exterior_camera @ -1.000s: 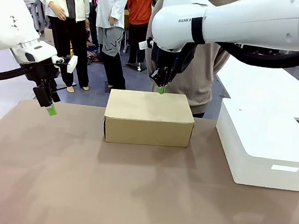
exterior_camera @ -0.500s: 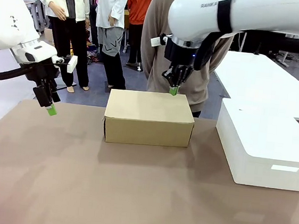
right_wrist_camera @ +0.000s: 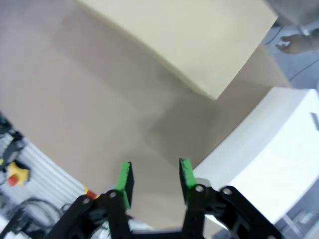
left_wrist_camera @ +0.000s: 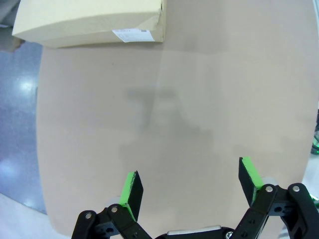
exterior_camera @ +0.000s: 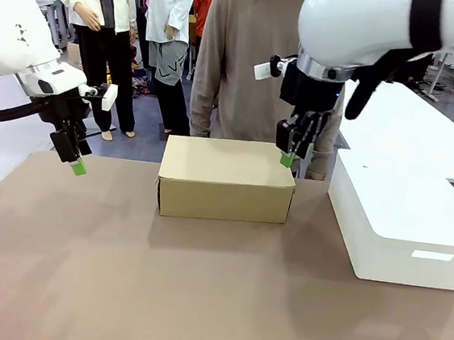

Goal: Pack the shoes into the box.
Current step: Press down on the lid of the Shoes Box.

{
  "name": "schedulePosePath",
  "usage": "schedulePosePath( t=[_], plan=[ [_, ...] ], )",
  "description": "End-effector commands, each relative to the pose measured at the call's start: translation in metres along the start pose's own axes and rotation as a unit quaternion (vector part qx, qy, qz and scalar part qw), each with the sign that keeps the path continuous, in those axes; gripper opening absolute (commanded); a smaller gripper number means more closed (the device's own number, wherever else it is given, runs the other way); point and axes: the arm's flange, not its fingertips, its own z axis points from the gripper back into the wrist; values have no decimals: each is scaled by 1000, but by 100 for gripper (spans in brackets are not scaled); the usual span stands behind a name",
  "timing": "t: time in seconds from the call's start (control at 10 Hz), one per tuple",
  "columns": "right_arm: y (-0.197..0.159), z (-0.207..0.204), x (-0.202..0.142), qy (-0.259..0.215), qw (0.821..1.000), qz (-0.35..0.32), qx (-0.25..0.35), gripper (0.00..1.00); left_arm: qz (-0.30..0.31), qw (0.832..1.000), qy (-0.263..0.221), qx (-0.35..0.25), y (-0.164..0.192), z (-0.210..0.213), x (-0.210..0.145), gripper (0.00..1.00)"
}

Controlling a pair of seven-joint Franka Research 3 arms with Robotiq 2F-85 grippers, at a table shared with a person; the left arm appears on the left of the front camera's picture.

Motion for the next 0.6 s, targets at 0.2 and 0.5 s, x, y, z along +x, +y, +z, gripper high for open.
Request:
schedulePosePath(
  t=[0.2,0.5],
  plan=[
    [17,-13,-54,-14,1000,8,18,100,-4,1000,2,-1,0,3,-3,100],
    [31,-39,-75,-16,1000,14,20,100,-4,1000,2,-1,0,3,-3,100]
  ],
)
